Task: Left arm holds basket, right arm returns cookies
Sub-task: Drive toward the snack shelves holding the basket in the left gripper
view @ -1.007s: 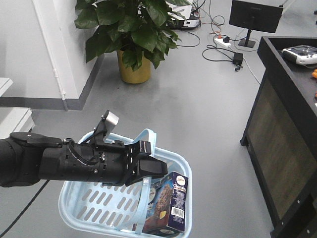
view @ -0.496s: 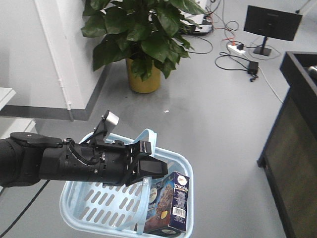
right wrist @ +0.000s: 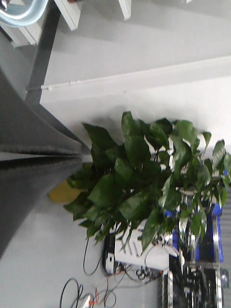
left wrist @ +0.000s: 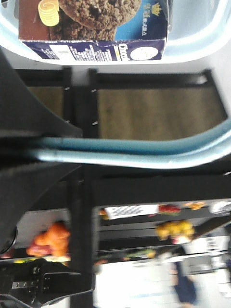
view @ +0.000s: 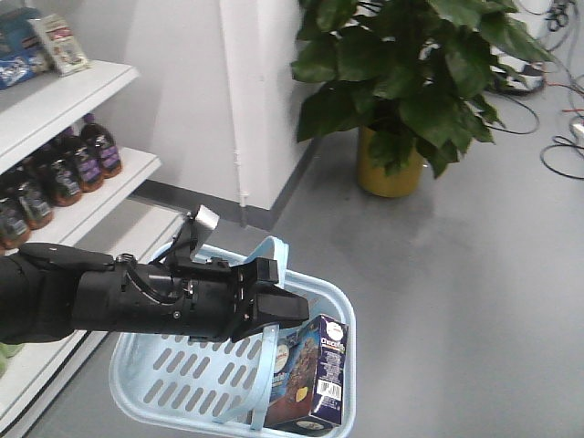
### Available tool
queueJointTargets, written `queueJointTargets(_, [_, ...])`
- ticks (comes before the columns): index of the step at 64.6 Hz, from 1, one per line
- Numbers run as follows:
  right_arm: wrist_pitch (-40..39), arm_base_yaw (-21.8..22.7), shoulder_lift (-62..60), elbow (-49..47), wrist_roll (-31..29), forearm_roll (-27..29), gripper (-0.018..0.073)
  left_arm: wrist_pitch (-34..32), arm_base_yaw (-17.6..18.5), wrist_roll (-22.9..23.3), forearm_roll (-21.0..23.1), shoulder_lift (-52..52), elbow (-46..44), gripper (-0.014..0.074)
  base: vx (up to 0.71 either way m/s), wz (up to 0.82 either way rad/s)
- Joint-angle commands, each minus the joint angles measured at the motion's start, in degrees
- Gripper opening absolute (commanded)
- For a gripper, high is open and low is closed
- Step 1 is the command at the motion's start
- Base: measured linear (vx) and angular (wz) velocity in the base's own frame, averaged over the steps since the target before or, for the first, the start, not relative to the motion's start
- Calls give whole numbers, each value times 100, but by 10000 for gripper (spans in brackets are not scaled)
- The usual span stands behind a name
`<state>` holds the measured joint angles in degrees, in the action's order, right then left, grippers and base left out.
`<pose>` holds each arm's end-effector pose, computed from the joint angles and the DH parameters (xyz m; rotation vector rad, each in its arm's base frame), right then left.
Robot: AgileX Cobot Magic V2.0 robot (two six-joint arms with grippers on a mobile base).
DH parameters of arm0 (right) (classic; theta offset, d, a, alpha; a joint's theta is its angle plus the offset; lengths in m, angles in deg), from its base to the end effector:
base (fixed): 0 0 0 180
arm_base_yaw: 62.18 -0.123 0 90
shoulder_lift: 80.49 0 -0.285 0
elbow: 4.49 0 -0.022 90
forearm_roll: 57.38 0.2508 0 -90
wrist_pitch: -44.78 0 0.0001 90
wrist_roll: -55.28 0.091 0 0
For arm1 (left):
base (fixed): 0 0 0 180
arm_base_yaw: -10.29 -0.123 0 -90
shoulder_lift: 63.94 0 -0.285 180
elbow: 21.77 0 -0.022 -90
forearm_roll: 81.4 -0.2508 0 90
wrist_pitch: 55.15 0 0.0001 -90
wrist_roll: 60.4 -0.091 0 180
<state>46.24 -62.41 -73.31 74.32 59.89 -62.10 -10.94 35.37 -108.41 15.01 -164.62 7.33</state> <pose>0.0568 0.0000 0.2021 -0.0028 1.5262 0.0001 0.2579 -0.1904 0.2233 -0.0304 2.4119 -1.5266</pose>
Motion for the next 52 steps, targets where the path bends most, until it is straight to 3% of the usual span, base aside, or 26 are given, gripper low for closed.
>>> queueJointTargets(1, [-427, 24, -65, 18, -23, -40, -8, 336, 20, -67, 378, 291, -159, -6, 23, 72])
queueJointTargets(52, [-427, 24, -65, 18, -23, -40, -8, 336, 20, -67, 378, 291, -159, -6, 18, 69])
